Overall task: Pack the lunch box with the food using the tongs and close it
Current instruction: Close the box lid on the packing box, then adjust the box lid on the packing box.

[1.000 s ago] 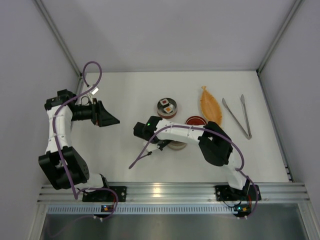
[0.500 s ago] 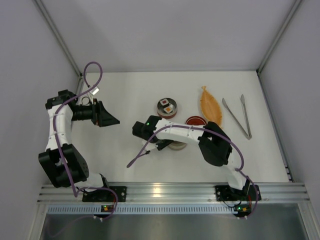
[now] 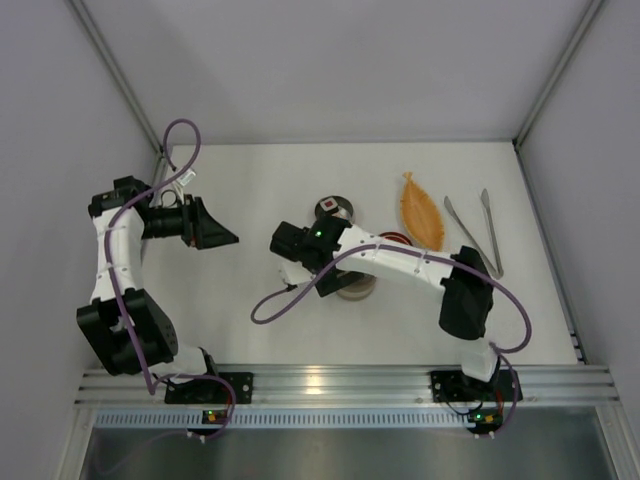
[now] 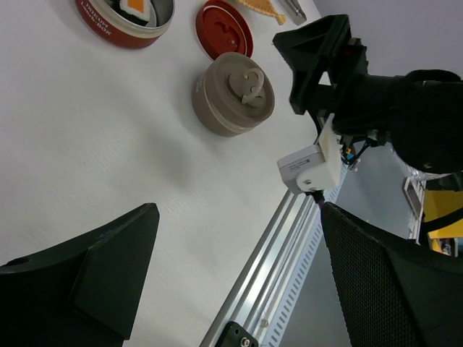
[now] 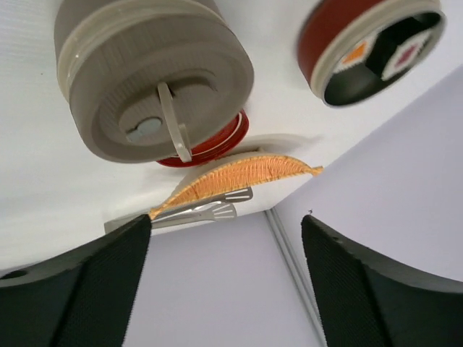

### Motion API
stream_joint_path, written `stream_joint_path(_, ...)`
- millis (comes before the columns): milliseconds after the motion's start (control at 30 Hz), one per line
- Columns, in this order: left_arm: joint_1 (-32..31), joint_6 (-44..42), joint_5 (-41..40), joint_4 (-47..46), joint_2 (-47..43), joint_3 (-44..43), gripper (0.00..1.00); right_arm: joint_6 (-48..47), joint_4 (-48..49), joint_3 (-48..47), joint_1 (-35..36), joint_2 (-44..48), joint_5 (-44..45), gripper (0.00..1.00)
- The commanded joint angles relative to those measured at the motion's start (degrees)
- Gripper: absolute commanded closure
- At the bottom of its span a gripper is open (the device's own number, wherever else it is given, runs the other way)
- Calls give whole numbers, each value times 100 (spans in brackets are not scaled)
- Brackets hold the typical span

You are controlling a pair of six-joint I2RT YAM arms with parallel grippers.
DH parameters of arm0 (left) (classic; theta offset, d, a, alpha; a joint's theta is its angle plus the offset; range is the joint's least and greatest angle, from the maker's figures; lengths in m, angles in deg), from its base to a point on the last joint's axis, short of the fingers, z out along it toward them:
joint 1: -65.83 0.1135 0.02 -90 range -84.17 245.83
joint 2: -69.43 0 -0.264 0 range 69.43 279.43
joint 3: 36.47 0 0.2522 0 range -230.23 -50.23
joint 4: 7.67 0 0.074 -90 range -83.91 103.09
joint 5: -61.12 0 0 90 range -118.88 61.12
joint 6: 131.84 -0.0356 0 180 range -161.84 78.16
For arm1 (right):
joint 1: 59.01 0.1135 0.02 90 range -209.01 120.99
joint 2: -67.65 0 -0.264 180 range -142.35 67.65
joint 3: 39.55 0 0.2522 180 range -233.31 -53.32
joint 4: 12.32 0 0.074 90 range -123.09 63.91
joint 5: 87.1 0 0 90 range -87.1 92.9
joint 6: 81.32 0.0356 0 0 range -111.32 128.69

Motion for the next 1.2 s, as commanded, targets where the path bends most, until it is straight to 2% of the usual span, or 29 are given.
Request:
stream_joint_path(0, 92, 416, 401, 337, -51, -213, 2, 146, -842, -263, 110, 796, 2, 13)
stream_joint_path(67, 162, 977, 366, -248, -156, -179, 2, 172, -727, -219, 75, 1147, -34, 8)
stream_joint_path(100, 180, 1519, 296, -522, -218, -152, 2, 198, -605, -175, 40, 1262, -86, 7)
stream_joint_path(167, 180, 2049, -36, -1094, -481, -29, 2, 268, -481, -131, -127, 1578, -218, 7)
stream_joint_path(200, 180, 2443, -195, -1575, -569, 15, 2, 295, -394, -79, -336, 1710, -488, 7)
stream_joint_path(267, 180, 2640, -442, -1904, -789, 68, 2, 365, -200, -61, -636, 2053, -954, 7)
stream_joint_path(367, 180, 2632, -794, -2054, -912, 33, 2, 199, 90, 27, -1636, 2624, -2630, 11)
stream_joint_path(400, 163, 2588, -847, -2072, -930, 33, 2, 77, 195, 236, -2300, 2808, -3758, 12)
stream_joint_path(500, 172, 2204, -725, -1976, -948, 6, 2, -617, 574, 772, -3131, 3381, -5397, 12)
stream_joint_path(533, 172, 1949, -602, -1645, -904, -28, 2, -932, 626, 887, -3377, 3477, -5595, 12)
stream_joint_path(600, 163, 1500, -409, -1370, -817, -90, 2, -1215, 575, 1090, -3415, 3435, -5781, 13)
stream_joint_path(767, 163, 1472, -206, -1115, -544, -82, 2, -1866, 162, 942, -3415, 2654, -6264, 16)
stream_joint_path(967, 172, 1507, -144, -1149, -543, 6, 1, -2104, 530, 924, -3415, 2240, -6564, 18)
stream_joint_path(1167, 163, 1586, -232, -1272, -508, 33, 2, -2394, 319, 686, -3213, 1668, -6564, 24)
